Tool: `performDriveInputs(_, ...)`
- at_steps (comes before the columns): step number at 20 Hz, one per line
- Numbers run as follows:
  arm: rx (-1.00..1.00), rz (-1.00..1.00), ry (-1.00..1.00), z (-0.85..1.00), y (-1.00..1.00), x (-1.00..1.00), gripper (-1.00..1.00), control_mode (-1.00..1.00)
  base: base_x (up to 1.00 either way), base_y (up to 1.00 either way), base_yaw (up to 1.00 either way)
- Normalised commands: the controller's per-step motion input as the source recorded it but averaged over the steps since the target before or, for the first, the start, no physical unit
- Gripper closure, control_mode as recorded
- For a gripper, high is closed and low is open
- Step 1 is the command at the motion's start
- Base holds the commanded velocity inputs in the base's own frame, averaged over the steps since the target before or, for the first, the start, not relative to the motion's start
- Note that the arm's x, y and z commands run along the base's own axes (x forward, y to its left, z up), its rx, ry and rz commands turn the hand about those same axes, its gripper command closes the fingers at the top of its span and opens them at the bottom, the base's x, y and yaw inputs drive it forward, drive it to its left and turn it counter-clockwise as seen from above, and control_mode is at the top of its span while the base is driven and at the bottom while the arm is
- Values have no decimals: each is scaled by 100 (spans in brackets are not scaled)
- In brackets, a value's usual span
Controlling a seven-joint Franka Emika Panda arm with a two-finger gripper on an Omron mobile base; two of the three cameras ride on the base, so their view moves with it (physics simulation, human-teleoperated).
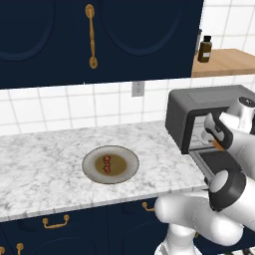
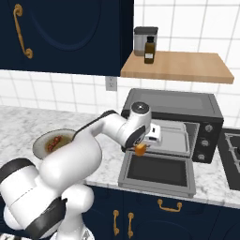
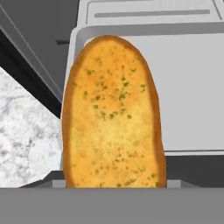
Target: Pick up the kebab skewer and baguette bread, and place them inside the toaster oven. Close the toaster oven door and start by setting the timer.
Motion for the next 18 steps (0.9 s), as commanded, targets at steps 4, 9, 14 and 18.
performDriveInputs(4, 0, 0, 0, 0, -4, 18, 100, -100, 0, 0, 0)
performDriveInputs(9, 0, 0, 0, -1, 0, 16, 100, -100, 0, 0, 0)
performDriveInputs(14, -1, 0, 0, 0, 0, 35, 100, -100, 0, 0, 0)
performDriveInputs(18, -1, 0, 0, -1, 0, 31, 100, -100, 0, 0, 0)
